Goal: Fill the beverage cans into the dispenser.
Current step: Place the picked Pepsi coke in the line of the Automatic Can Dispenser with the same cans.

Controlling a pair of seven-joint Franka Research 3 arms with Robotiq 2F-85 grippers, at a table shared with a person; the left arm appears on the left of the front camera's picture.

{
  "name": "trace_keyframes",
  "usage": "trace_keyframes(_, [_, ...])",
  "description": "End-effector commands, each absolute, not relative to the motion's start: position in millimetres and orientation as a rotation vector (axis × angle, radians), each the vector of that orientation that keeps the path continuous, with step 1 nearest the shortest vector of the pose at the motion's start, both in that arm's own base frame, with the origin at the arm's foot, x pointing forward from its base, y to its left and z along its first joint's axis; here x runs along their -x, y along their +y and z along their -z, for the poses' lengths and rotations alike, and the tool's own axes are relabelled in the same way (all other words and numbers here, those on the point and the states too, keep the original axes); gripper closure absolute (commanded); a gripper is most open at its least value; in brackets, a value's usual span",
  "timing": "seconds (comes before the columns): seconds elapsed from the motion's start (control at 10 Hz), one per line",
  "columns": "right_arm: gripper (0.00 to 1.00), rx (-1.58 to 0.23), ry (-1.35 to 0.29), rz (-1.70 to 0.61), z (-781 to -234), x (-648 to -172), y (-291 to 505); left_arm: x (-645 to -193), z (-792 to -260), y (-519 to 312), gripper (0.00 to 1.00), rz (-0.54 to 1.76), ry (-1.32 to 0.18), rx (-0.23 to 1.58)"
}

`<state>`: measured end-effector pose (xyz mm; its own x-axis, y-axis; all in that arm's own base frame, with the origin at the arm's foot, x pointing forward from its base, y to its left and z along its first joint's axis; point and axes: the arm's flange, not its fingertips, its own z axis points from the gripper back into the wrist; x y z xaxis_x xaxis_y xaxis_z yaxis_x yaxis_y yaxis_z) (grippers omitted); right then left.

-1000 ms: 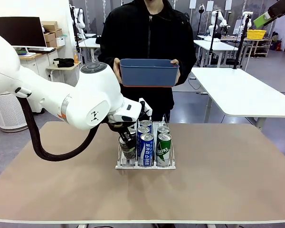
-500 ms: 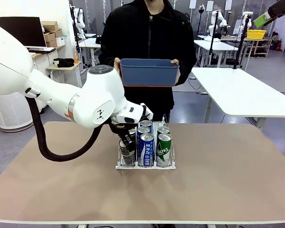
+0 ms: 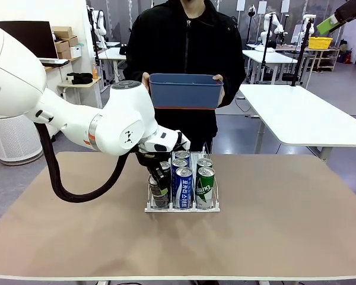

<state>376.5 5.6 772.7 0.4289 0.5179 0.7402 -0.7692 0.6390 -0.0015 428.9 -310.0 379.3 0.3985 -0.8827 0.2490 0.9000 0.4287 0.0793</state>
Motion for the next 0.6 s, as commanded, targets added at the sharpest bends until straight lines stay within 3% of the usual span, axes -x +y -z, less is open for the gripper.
trace_keyframes(0.0, [0.0,-0.367,-0.776,-0.826,-771.2,-376.3,6.0,-427.0,-378.8,-311.2,0.42,1.127,-0.279,0.061])
trace_keyframes(0.5, [0.0,-0.367,-0.776,-0.826,-771.2,-376.3,6.0,-438.2,-376.7,-311.3,0.42,1.121,-0.246,0.078])
